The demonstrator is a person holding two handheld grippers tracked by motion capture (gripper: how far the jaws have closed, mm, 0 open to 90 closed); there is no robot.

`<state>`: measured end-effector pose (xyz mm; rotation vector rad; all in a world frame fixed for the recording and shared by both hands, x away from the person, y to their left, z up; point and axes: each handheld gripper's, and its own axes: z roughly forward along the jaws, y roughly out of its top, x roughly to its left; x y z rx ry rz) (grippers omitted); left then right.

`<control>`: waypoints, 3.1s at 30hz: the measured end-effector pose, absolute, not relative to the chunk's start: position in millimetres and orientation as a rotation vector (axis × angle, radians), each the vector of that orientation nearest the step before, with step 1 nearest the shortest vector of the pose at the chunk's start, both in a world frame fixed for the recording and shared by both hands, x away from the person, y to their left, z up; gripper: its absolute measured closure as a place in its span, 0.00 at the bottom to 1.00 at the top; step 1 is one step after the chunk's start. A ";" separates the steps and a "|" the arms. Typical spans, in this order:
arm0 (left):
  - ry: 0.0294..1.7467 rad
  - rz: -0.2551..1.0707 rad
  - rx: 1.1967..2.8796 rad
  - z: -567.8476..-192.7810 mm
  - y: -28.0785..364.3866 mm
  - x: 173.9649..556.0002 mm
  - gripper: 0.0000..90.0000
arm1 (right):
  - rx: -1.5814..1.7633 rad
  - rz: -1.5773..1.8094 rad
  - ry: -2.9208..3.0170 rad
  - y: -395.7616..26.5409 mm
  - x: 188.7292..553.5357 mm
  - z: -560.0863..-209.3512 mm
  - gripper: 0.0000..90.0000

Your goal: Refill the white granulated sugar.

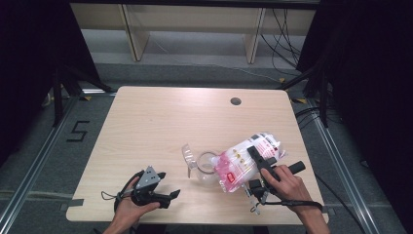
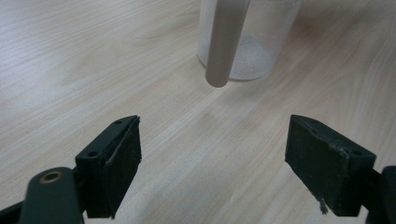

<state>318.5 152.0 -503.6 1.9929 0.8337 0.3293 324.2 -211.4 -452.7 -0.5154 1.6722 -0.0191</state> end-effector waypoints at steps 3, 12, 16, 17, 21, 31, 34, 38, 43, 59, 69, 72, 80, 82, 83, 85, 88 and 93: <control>0.826 0.334 1.997 -503.3 152.2 318.8 0.20 | -0.516 -0.025 1.668 -211.3 323.7 -453.1 0.64; 0.816 0.335 2.000 -503.1 152.8 319.2 0.20 | -0.563 -0.050 1.642 -208.7 323.3 -448.4 0.65; 0.816 0.335 2.000 -503.1 152.8 319.2 0.20 | -0.558 -0.050 1.644 -209.2 323.3 -448.4 0.65; 0.817 0.334 1.999 -503.1 152.8 319.2 0.20 | -0.553 -0.049 1.647 -209.6 323.1 -448.4 0.65; 0.817 0.336 1.999 -503.1 152.7 319.2 0.20 | -0.578 -0.057 1.637 -208.3 323.9 -447.4 0.65; 0.821 0.333 1.991 -503.2 152.3 319.0 0.20 | -0.551 -0.069 1.651 -208.5 321.8 -448.6 0.66; 0.821 0.335 1.991 -503.0 152.2 318.8 0.20 | -0.555 -0.069 1.646 -208.6 321.8 -448.2 0.66; 0.816 0.338 1.999 -502.8 152.8 319.1 0.20 | -0.574 -0.082 1.639 -207.9 321.5 -445.5 0.66; 0.824 0.338 1.991 -502.8 152.3 318.7 0.20 | -0.569 -0.080 1.635 -208.1 321.3 -444.7 0.66; 0.817 0.338 2.000 -502.6 153.0 319.1 0.20 | -0.577 -0.100 1.628 -207.9 321.1 -444.0 0.67; 0.820 0.335 1.991 -502.8 152.5 319.1 0.20 | -0.599 -0.135 1.640 -205.6 320.3 -440.5 0.68; 0.821 0.334 1.991 -502.8 152.5 319.0 0.20 | -0.611 -0.135 1.631 -206.0 321.1 -440.1 0.68; 0.824 0.338 1.988 -502.6 152.4 318.8 0.20 | -0.601 -0.142 1.636 -206.5 320.7 -440.3 0.68; 0.824 0.339 1.988 -502.6 152.4 318.8 0.20 | -0.594 -0.139 1.639 -206.5 320.4 -440.7 0.68; 0.824 0.339 1.988 -502.6 152.4 318.8 0.20 | -0.583 -0.137 1.647 -206.8 320.3 -441.3 0.68; 0.824 0.339 1.989 -502.6 152.4 318.8 0.20 | -0.596 -0.132 1.638 -207.0 321.0 -440.9 0.68; 0.825 0.339 1.988 -502.6 152.4 318.7 0.20 | -0.583 -0.132 1.639 -205.8 319.8 -440.7 0.68; 0.822 0.340 1.993 -502.4 152.8 318.7 0.20 | -0.656 -0.147 1.615 -204.0 322.2 -437.5 0.69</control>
